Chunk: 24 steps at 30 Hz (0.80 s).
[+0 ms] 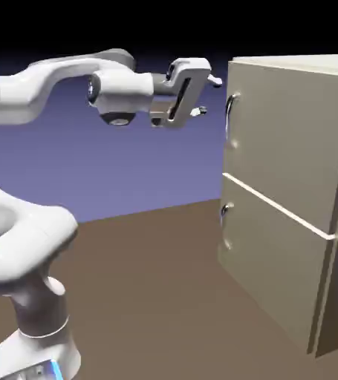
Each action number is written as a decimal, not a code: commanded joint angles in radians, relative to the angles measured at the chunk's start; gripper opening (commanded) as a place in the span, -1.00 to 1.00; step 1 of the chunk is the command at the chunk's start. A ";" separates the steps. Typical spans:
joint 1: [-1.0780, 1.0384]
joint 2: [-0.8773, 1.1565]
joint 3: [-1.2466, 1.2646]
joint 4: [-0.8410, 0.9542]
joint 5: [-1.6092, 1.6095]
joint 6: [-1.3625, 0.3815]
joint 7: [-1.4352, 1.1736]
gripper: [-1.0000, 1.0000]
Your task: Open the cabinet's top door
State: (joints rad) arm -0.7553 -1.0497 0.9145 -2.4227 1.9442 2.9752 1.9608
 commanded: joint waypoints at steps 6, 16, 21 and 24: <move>-0.103 -0.064 0.123 0.052 0.261 -0.008 0.164 0.00; -0.270 -0.169 0.321 0.136 0.683 -0.022 0.429 0.00; -0.413 -0.154 0.374 0.244 0.700 -0.050 0.434 0.00; -0.438 -0.152 0.383 0.263 0.703 -0.055 0.435 -1.00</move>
State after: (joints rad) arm -1.1929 -1.2015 1.2973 -2.1600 2.6470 2.9202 2.3961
